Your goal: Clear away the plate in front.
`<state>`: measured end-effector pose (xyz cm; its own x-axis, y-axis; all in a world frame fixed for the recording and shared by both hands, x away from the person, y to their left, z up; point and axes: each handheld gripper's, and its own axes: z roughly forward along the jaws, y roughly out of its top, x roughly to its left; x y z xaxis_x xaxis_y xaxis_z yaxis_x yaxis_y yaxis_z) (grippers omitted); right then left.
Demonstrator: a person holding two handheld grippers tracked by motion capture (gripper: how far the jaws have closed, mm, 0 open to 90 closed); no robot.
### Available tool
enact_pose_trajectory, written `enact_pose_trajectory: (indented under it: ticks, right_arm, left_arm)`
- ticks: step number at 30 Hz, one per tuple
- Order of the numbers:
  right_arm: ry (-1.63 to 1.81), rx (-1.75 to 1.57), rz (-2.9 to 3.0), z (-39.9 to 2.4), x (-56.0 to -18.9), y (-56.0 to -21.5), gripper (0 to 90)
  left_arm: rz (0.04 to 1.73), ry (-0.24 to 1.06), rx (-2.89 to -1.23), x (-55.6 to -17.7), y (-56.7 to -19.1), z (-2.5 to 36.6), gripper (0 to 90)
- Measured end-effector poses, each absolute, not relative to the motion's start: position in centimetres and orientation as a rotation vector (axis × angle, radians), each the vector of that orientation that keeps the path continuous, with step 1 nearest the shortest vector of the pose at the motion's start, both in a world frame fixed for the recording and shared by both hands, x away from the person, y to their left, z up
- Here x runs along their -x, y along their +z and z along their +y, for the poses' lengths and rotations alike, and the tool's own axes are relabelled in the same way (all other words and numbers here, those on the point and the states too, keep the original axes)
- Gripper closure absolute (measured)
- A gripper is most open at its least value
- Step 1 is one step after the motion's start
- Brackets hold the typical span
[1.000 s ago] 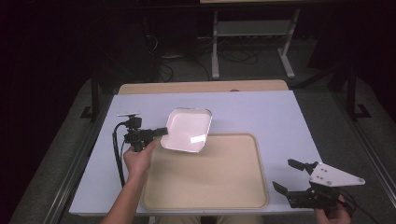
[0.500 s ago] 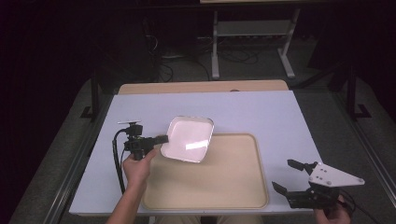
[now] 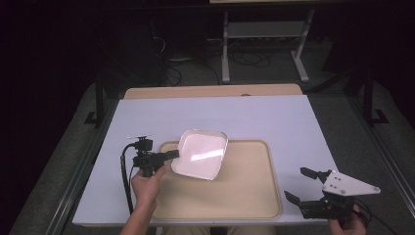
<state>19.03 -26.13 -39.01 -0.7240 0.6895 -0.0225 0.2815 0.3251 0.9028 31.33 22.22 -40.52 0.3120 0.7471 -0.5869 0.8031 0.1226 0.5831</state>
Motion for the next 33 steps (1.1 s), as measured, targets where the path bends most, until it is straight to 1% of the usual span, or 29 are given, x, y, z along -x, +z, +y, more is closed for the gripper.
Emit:
enact_pose_trajectory:
  ticks: [7,16,24,29,33]
  right_arm:
    - [1.370,-0.858,2.195,-26.1,-19.1,-39.0,13.0]
    - [1.368,-0.851,2.198,-26.1,-19.0,-39.0,13.0]
    - [1.364,-0.847,2.202,-26.1,-19.1,-39.0,13.0]
    - [1.362,-0.848,2.204,-26.0,-19.0,-39.0,13.0]
    - [1.360,-0.844,2.206,-26.0,-19.0,-39.0,13.0]
  left_arm:
    - [1.447,-0.084,-1.640,-30.8,-41.3,21.4,88.7]
    - [1.493,-0.068,-1.675,-30.3,-42.8,20.4,88.7]
    - [1.503,0.014,-1.768,-30.4,-42.9,19.9,88.7]
    - [1.548,0.022,-1.802,-30.5,-43.7,19.6,88.7]
    - [1.582,0.008,-1.781,-30.4,-44.2,19.6,88.6]
